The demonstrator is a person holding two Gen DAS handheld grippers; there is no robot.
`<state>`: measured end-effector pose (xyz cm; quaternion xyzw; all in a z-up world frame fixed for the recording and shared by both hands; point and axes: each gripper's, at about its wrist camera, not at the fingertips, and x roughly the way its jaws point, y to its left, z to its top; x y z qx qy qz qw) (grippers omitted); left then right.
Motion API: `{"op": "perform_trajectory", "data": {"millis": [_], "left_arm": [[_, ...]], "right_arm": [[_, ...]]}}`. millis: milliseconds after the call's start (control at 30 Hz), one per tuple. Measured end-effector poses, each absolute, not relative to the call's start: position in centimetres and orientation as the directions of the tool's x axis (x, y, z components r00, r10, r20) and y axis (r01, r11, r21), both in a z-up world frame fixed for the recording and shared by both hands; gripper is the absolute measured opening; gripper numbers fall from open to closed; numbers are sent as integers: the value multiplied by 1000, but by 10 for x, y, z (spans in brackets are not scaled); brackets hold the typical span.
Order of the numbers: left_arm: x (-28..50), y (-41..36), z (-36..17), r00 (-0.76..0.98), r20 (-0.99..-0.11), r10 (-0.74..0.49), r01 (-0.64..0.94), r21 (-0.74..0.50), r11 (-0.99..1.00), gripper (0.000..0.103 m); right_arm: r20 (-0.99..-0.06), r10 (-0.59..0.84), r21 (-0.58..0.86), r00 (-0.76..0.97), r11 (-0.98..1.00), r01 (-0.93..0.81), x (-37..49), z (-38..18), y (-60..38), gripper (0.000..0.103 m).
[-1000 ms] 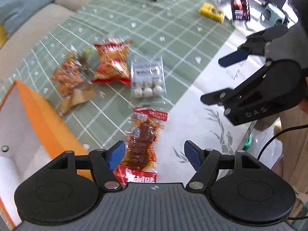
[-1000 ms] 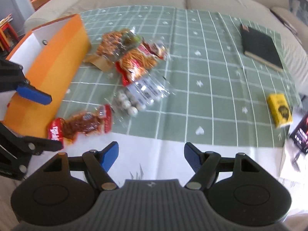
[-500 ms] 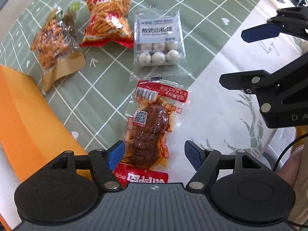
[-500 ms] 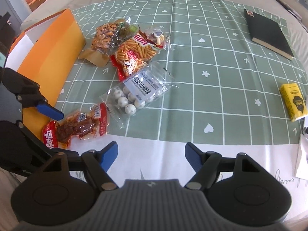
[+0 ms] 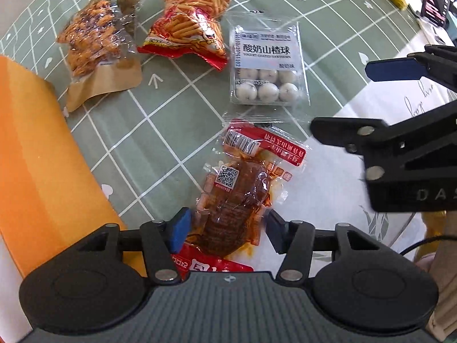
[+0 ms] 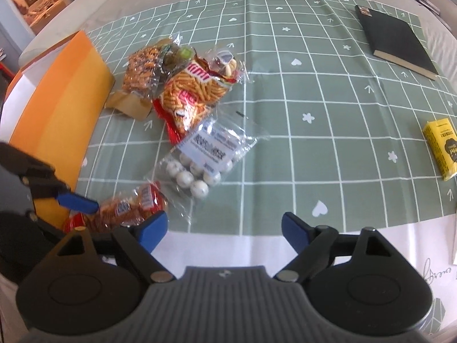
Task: Organize snacks
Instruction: 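Grasp the red spicy strip packet with the left tool while the right tool grasps the white hawthorn-ball packet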
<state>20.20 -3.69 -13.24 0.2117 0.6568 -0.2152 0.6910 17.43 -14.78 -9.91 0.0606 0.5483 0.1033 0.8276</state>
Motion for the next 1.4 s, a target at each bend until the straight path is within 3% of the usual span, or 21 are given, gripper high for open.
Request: {"op": "perform_trajectory", "data": {"millis": [700, 933, 1067, 1200, 1400], "left_arm": [[224, -11, -120, 3, -997, -83, 426, -74, 902, 60], [220, -10, -120, 37, -998, -47, 447, -25, 894, 60], [221, -7, -120, 46, -998, -49, 439, -24, 898, 59], [223, 1, -118, 50, -997, -64, 422, -37, 906, 60], [214, 1, -120, 64, -996, -59, 397, -28, 917, 59]], "right_arm": [[-916, 174, 223, 361, 969, 101, 233, -108, -121, 90], [-927, 172, 235, 334, 959, 159, 238, -120, -127, 86], [-926, 152, 210, 347, 968, 136, 244, -120, -117, 84], [-923, 149, 197, 354, 975, 103, 242, -118, -113, 73], [-926, 159, 187, 342, 981, 50, 221, -119, -135, 73]]}}
